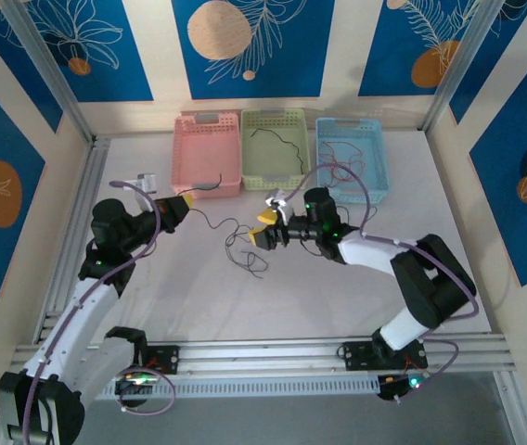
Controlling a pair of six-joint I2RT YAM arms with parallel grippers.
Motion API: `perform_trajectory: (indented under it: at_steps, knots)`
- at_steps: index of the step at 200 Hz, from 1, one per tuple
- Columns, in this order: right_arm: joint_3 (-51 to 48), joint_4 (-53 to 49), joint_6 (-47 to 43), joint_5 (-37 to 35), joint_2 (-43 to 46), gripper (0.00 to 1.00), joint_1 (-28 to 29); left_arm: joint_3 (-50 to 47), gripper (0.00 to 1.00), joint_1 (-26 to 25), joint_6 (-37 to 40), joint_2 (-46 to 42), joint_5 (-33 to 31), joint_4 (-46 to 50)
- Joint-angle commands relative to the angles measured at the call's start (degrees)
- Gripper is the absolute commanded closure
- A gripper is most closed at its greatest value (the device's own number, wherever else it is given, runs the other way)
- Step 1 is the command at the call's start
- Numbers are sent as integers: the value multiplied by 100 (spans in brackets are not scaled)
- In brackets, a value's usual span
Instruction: Untangle the cables
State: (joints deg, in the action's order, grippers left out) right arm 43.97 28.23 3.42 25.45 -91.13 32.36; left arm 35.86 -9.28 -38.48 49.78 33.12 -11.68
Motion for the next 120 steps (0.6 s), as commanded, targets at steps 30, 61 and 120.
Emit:
perform_trajectory:
  at_steps: [30, 61, 120]
  knots:
    - [480, -434, -833, 274, -442, 30, 173, 108, 100, -47, 106, -56, 420, -347]
    - [793, -963, -988, 461, -653, 34, 255, 121, 100, -65, 33, -48, 519, -449]
    - [1153, -1439, -1110, 403, -927, 63, 343, 113, 100, -103, 55, -74, 523, -414]
